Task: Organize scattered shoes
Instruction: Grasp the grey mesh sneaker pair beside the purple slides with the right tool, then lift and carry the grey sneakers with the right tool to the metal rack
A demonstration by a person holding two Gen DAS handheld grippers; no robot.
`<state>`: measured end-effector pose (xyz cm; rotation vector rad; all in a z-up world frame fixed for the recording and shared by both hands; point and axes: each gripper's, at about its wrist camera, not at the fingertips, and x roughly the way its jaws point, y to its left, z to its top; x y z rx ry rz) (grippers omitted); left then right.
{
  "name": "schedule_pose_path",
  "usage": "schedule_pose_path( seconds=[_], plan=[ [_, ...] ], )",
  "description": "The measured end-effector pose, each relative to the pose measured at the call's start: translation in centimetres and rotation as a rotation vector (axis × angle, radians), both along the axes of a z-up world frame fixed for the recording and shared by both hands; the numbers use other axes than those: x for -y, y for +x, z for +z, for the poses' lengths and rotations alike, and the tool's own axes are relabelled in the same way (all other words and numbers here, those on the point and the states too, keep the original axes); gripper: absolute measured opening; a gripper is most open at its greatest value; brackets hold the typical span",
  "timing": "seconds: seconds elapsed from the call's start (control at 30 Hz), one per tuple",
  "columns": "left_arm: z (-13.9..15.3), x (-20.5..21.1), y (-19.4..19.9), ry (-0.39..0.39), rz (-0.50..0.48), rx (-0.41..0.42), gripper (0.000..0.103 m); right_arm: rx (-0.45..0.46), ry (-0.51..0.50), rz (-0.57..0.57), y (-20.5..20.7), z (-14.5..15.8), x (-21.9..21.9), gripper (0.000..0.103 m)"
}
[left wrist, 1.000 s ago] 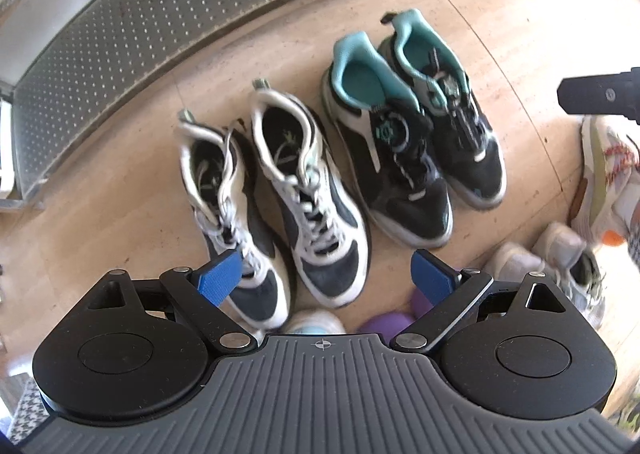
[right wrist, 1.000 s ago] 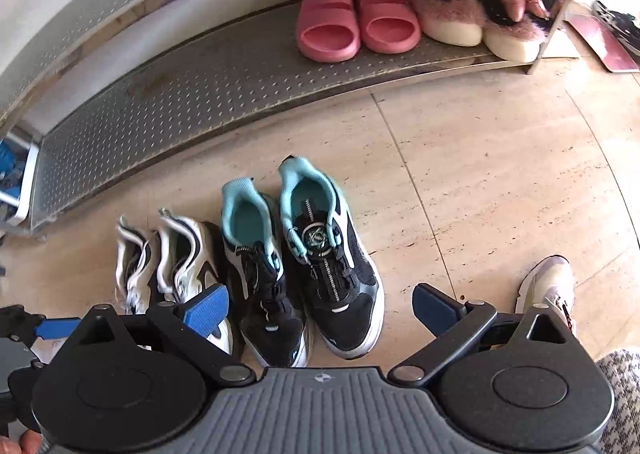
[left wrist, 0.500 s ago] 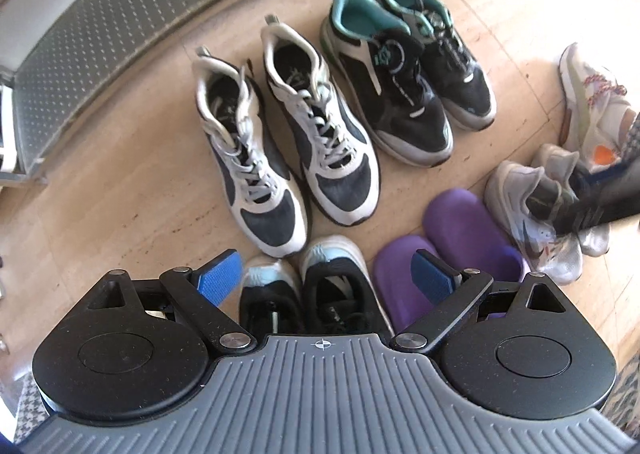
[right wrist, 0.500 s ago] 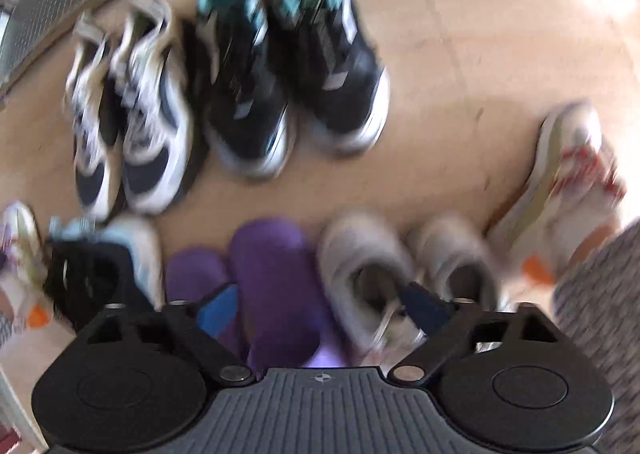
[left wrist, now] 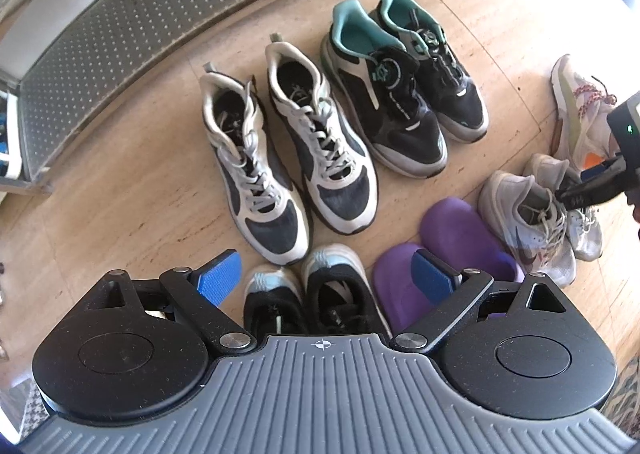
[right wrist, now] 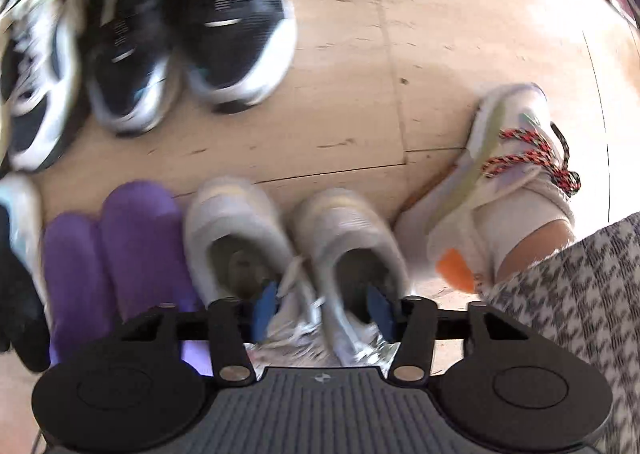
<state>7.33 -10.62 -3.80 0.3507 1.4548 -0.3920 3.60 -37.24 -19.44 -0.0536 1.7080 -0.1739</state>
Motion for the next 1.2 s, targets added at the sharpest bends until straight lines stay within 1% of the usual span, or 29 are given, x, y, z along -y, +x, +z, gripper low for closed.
schedule_pose_path(
  seconds=[0.1,0.13,0.2,0.3,0.33,0.4,0.47,0.5,0.53,0.63,0.7,0.77,0.87,0.93,1.0,1.03,1.13,1.2],
  plan=[
    [-0.6,1.1,0.3,0.005,-0.015,-0.014,0.095,-0.032,0.063,-0.058,0.8,-1.4,1.2,0.045],
    [-0.8,1.5,0.4,0.006,-0.022,-0.02,0.095,-0.045,0.082,-0.068,0.9,-2.0,1.4,0.047],
    [-1.0,2.0,0.5,0.007,-0.032,-0.028,0.095,-0.071,0.108,-0.075,1.0,-3.3,1.4,0.048],
    [-1.7,3.2,0.7,0.012,-0.052,-0.049,0.095,-0.084,0.108,-0.061,0.7,-5.1,1.0,0.048],
    [-1.9,3.4,0.8,0.014,-0.056,-0.055,0.095,-0.083,0.104,-0.053,0.6,-5.6,0.8,0.05],
    [-2.2,3.7,1.0,0.017,-0.059,-0.063,0.095,-0.059,0.084,-0.025,0.3,-6.9,0.1,0.054],
    [-2.4,3.8,1.2,0.021,-0.059,-0.067,0.095,-0.032,0.08,0.011,0.2,-7.1,-0.4,0.054],
    [-2.4,3.8,1.3,0.022,-0.059,-0.067,0.095,-0.021,0.084,0.013,0.2,-6.8,-0.6,0.043],
    [-2.4,3.7,1.6,0.024,-0.059,-0.065,0.095,-0.01,0.092,0.004,0.2,-6.5,-0.7,0.038],
    [-1.8,3.5,2.1,0.02,-0.045,-0.043,0.095,0.06,0.088,-0.058,-0.3,-4.0,-0.7,0.032],
    [-0.9,3.3,2.3,0.006,-0.032,-0.015,0.095,0.134,0.063,-0.103,-0.7,-1.0,-0.3,0.028],
    [-0.2,3.1,2.2,-0.012,-0.026,0.006,0.095,0.204,0.045,-0.144,-0.6,1.5,0.1,0.026],
    [0.5,2.7,2.3,-0.028,-0.003,0.031,0.095,0.329,0.084,-0.26,-0.6,6.3,0.9,0.025],
    [0.9,2.4,2.6,-0.034,0.015,0.045,0.095,0.419,0.11,-0.296,-0.5,9.5,0.8,0.024],
    [1.4,2.1,2.9,-0.043,0.037,0.061,0.095,0.524,0.137,-0.274,0.4,13.6,0.0,0.024],
    [1.7,1.9,3.0,-0.048,0.045,0.068,0.095,0.574,0.142,-0.241,1.2,15.6,-0.6,0.024],
    [2.5,1.6,3.7,-0.065,0.074,0.081,0.095,0.663,0.132,-0.144,3.9,19.6,-2.2,0.024],
    [3.0,1.5,4.2,-0.084,0.092,0.083,0.095,0.71,0.127,-0.076,6.9,22.0,-3.3,0.024]
  ],
)
